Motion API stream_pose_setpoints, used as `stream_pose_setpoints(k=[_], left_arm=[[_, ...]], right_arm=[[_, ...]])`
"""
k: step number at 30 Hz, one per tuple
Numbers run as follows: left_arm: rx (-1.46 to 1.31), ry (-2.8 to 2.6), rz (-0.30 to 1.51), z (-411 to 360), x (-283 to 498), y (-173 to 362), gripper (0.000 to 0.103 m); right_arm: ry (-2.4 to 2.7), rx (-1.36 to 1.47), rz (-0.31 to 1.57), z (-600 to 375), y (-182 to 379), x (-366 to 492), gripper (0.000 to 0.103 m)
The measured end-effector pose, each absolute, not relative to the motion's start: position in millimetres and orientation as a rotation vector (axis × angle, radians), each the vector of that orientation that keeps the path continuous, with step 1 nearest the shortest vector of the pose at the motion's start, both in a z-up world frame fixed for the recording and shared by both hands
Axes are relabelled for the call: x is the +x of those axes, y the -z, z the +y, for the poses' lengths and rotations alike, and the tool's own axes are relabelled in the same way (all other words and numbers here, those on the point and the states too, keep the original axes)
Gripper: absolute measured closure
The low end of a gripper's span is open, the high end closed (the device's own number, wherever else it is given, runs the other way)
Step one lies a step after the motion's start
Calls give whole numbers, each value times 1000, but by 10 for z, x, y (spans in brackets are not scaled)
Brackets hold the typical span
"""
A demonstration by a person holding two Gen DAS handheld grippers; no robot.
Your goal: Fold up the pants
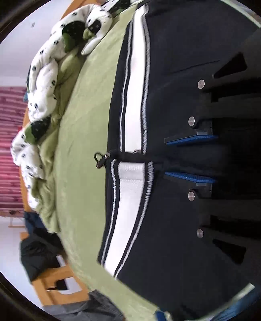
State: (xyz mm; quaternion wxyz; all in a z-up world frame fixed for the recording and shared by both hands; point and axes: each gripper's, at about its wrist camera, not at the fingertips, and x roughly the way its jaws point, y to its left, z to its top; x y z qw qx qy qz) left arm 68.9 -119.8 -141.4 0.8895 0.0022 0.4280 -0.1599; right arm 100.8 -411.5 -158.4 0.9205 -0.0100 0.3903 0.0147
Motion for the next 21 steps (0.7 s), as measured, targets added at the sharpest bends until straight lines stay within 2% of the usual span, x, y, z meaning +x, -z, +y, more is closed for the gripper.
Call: stream_pose_setpoints(k=[3,7,21], left_arm=[[20,309,854,-1213,646,1476,43],[-24,305,887,-1164,675,1436,43],[-56,256,932,-1144,688,1413,43]], right_arm=[[-41,17,790,-4171,1555,779,62],[-22,-57,838,-4086,1626,688,61],[-55,75,921,-4178,1618,663,58]])
